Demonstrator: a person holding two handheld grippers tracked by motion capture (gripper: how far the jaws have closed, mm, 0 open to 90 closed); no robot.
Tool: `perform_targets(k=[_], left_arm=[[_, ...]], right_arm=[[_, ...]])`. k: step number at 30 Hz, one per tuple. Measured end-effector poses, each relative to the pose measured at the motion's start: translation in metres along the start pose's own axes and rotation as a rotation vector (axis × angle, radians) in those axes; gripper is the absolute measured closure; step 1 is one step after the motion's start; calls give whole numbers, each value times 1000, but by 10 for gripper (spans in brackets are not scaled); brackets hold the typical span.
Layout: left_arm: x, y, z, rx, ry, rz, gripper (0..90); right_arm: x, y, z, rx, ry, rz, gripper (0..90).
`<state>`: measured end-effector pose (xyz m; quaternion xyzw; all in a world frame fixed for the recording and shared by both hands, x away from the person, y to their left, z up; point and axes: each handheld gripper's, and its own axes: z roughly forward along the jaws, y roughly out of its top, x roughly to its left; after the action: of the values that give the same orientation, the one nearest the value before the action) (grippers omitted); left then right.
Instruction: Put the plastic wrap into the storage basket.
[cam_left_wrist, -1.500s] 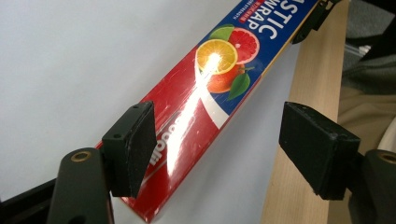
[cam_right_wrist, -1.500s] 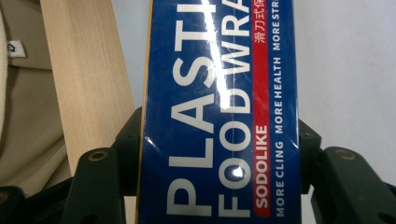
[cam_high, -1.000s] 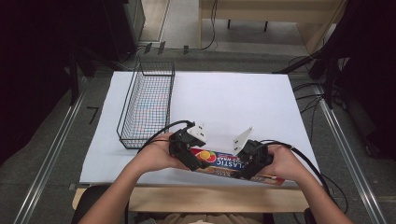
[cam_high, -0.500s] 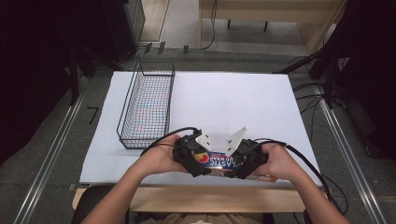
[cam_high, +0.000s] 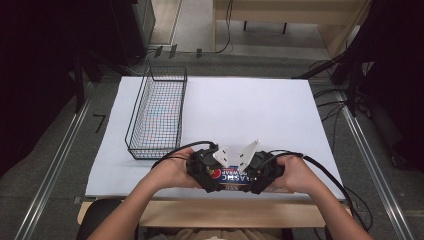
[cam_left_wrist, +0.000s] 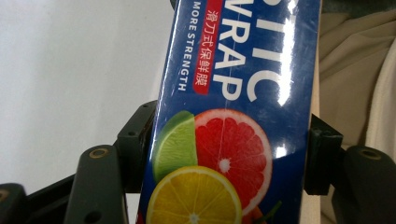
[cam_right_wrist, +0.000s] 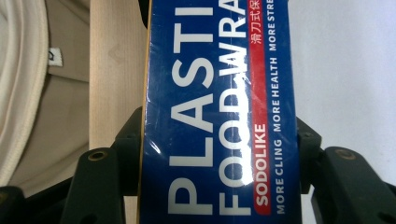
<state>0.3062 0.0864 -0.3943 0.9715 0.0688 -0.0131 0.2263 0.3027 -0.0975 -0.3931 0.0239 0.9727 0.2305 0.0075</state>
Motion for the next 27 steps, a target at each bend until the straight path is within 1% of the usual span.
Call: perform_targets(k=[1, 4, 7, 8, 9, 11, 12, 14, 15, 17, 19, 21, 24, 25, 27], left_arm=[[0, 1, 0, 6, -4, -1, 368], [0, 2, 2, 20, -14, -8, 375], [-3, 2, 3, 15, -29, -20, 380], [-3, 3, 1, 15, -31, -14, 381], [-2, 3, 0, 14, -32, -7, 383], [-3, 3, -1, 11, -34, -15, 388], [-3, 3, -2, 12, -36, -12, 389], [-4, 3, -3, 12, -28, -17, 392], [-4, 3, -3, 13, -24, -20, 393], [-4, 3, -2, 22, -11, -23, 395], [-3, 2, -2, 30, -8, -24, 397], [-2, 1, -2, 33, -4, -31, 397], [1, -1, -3, 36, -13, -40, 396], [1, -2, -4, 35, -18, -39, 396], [3, -4, -6, 31, -21, -43, 396]], right_arm=[[0, -1, 1, 0, 1, 1, 415], [-3, -4, 3, -8, 27, 3, 409], [-1, -6, 4, -4, 39, 14, 404], [-2, -7, 4, -14, 33, 2, 402], [-2, -7, 4, -16, 52, 13, 401], [-2, -8, 3, -30, 51, 17, 398], [-2, -8, 3, -32, 51, 21, 396], [-3, -8, 3, -38, 50, 22, 386], [-3, -8, 2, -43, 46, 22, 373], [-4, -10, 1, -61, 21, 10, 333], [-6, -12, 2, -62, 26, 22, 309], [-8, -15, 3, -49, 36, 50, 311], [-10, -18, 2, -69, 24, 56, 291], [-11, -18, 1, -79, 17, 52, 274], [-11, -20, -1, -93, 17, 58, 244]])
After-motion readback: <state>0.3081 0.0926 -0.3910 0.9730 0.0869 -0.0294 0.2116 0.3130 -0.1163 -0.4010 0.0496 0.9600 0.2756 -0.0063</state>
